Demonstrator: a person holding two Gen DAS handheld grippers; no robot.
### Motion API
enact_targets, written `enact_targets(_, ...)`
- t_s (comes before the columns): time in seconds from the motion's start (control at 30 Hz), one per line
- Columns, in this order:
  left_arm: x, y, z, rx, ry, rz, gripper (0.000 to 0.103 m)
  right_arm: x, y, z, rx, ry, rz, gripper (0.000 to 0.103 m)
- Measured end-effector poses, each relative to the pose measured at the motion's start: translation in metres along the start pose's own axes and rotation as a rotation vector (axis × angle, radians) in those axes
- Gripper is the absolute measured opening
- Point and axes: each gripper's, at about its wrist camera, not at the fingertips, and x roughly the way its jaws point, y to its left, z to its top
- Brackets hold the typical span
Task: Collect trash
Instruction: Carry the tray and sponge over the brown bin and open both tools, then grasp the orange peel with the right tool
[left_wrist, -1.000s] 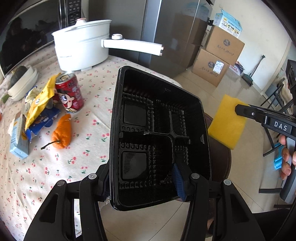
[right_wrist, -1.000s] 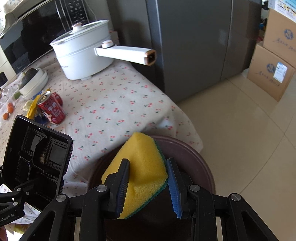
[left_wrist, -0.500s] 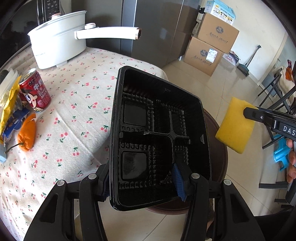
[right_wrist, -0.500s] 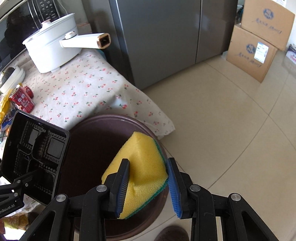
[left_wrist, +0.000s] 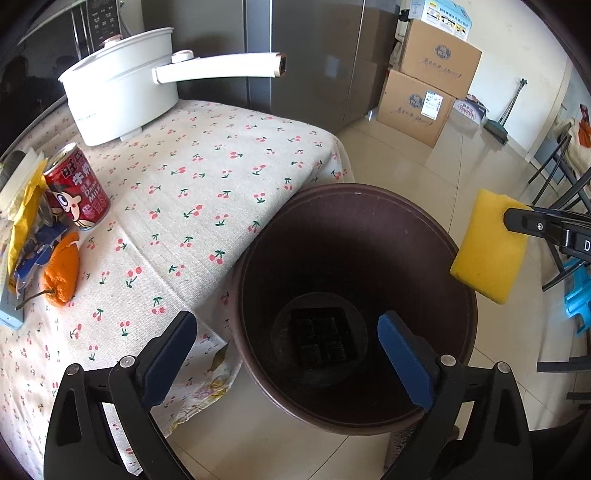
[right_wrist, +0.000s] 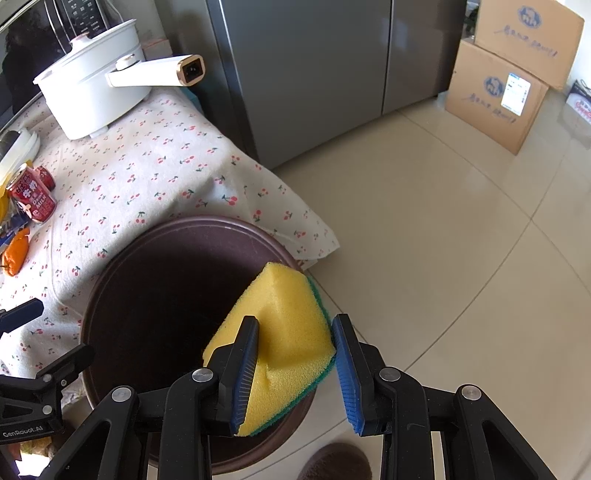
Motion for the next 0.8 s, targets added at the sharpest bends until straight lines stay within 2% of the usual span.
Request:
enact_targets(0.37, -0.033, 0.042, -0.012, -0.069, -0.028, 0.004, 0.103, 0.006, 0.018, 0.005, -0.025, 0.003, 0.000, 0.038)
enact_targets(0.47, -0.043, 0.053, -0.016, -0.078, -0.034, 0.008, 0.103, 0.008, 0.022, 0.006, -0.024, -0.001, -0.007, 0.042)
enact_targets(0.53, -0.049, 0.060, -0.019, -0.081, -0.042, 0.013, 0.103, 0.009, 0.026, 0.007, -0.028, 0.000, -0.014, 0.063)
enact_targets(0.6, -0.055, 0.067, -0.020, -0.086, -0.048, 0.017, 0.103, 0.009, 0.029, 0.007, -0.031, -0.006, -0.024, 0.072)
enact_targets(0.8, -0.071, 0.091, -0.027, -0.113, -0.062, 0.037, 0.103, 0.008, 0.044, 0.011, -0.047, -0.019, -0.030, 0.078)
